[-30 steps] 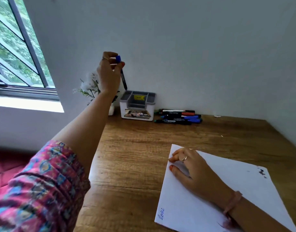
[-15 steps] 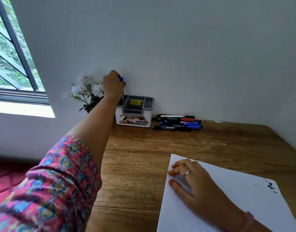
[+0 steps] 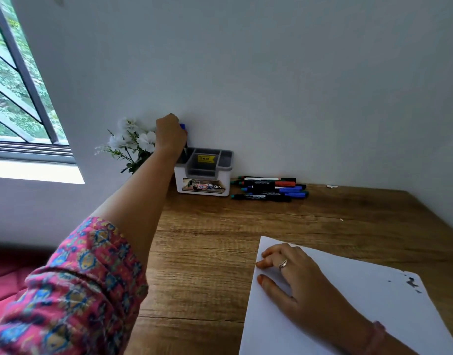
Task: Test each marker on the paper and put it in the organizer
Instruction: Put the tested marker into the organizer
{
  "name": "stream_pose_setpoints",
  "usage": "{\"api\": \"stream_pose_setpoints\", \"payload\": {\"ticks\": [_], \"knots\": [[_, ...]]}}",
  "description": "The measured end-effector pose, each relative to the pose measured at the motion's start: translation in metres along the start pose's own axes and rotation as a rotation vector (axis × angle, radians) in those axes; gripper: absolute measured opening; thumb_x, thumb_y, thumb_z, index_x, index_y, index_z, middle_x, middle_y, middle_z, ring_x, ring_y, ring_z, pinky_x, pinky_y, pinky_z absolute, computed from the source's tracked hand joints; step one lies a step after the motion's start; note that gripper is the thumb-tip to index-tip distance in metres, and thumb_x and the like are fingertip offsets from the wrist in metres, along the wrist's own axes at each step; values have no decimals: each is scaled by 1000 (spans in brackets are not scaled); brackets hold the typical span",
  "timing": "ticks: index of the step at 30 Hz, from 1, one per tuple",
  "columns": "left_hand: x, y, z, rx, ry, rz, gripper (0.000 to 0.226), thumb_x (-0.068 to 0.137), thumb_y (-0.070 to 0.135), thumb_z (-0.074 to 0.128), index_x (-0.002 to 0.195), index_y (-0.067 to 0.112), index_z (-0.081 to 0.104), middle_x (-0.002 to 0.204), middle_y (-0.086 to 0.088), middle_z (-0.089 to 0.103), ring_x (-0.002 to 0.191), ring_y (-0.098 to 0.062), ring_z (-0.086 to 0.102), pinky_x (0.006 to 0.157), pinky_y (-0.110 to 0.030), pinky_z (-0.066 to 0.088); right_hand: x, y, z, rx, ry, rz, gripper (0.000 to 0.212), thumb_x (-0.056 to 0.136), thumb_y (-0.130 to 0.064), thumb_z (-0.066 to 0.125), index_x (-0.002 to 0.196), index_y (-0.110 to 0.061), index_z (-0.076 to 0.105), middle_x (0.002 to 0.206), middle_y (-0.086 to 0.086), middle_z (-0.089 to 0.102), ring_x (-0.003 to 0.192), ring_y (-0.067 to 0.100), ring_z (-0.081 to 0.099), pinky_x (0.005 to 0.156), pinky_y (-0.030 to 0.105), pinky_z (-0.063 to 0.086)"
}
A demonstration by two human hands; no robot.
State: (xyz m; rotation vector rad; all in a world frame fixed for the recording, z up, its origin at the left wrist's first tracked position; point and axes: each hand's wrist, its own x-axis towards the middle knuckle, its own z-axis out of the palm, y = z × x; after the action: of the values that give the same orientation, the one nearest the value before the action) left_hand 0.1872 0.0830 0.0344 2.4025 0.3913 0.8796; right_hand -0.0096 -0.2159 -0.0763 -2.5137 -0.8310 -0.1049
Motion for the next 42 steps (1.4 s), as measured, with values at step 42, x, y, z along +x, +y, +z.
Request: {"api": "stream_pose_setpoints", "payload": {"ticks": [42], "knots": [[-164, 43, 24, -302, -377, 150, 23, 88, 18, 62, 111, 12, 63, 102, 1, 64, 88, -6, 56, 75, -14, 41, -3, 3, 1, 21, 101, -79, 27, 92, -36, 51, 110, -20, 61, 110, -7, 55, 104, 9, 48, 90, 30, 43]]}}
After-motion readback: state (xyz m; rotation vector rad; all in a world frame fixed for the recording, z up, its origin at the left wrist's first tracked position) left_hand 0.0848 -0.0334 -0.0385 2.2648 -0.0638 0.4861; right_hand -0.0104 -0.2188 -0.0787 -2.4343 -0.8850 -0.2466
